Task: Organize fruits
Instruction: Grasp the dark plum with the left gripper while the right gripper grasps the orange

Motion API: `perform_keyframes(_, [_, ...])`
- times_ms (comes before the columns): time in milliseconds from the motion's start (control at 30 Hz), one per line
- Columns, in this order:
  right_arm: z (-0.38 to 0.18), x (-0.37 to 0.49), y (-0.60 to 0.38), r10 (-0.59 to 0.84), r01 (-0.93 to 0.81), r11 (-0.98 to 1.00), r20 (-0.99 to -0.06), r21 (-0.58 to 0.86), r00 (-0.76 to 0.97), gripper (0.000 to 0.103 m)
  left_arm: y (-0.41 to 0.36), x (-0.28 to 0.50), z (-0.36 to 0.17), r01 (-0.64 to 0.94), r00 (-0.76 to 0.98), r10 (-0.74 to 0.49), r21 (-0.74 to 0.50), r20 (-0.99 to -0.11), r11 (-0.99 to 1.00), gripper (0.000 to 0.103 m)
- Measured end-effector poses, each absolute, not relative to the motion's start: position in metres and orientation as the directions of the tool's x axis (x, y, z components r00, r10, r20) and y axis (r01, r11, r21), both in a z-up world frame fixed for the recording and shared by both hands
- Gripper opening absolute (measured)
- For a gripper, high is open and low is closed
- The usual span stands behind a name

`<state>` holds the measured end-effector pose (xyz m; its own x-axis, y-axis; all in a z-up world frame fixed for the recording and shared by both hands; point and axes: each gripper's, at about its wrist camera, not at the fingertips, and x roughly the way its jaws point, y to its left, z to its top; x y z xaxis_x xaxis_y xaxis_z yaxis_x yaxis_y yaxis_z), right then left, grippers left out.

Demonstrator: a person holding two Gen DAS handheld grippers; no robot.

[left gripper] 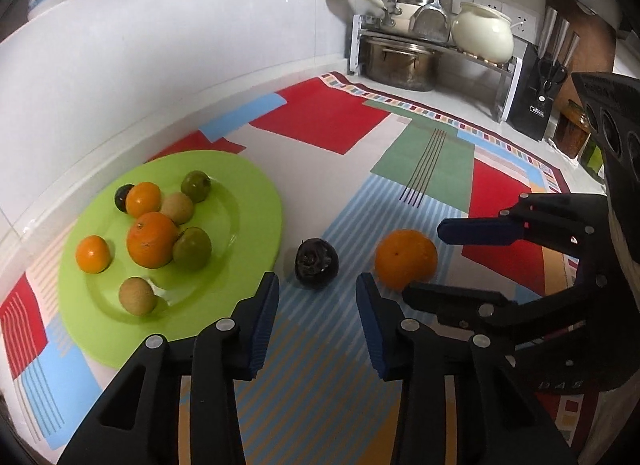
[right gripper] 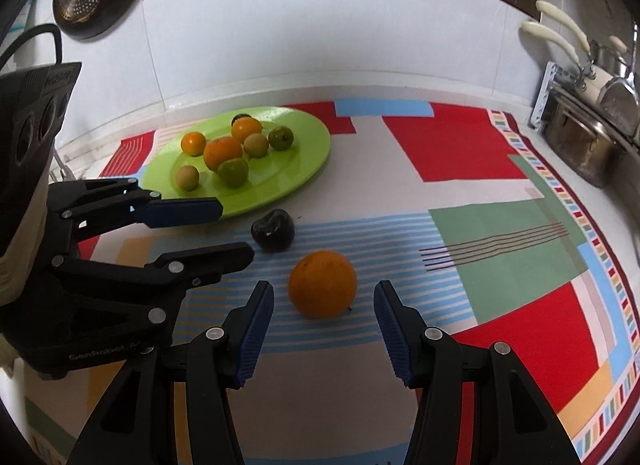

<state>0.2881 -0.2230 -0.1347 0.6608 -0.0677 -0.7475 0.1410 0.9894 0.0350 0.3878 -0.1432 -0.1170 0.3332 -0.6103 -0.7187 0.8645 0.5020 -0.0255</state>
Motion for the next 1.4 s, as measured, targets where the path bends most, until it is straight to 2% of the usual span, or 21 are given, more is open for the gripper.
perform_keyframes(367, [-0.144, 0.297, -0.228, -0.059, 0.151, 0.987, -0.756, 0.054, 0.652, 0.052, -0.153, 0.400, -0.124, 0.857, 0.314, -0.606, -0.057, -0.731, 0.512, 0.034])
perform_keyframes(667, [-0.143, 0.300, -0.232, -0.037, 0.145, 0.986, -0.752, 0.078, 0.658, 0.042, -0.163, 0.404, -0.128, 0.859, 0.299, -0.598, -0.063, -0.744, 0.508, 0.032])
perform_keyframes(933, [-0.142, 0.297, -0.242, -0.060, 0.194, 0.976, -0.748, 0.094, 0.661, 0.042, -0.171, 0.404, -0.132, 0.859, 0.303, -0.580, -0.048, -0.756, 0.510, 0.032])
perform_keyframes(1000, [-0.142, 0.297, -0.245, -0.068, 0.207, 0.974, -0.749, 0.094, 0.659, 0.042, -0.172, 0.404, -0.133, 0.856, 0.304, -0.577, -0.049, -0.758, 0.515, 0.028])
perform_keyframes(1400, [-0.134, 0.292, -0.251, -0.080, 0.234, 0.966, -0.736, 0.109, 0.672, 0.042, -0.165, 0.394, -0.116, 0.837, 0.345, -0.568, -0.029, -0.748, 0.547, 0.028])
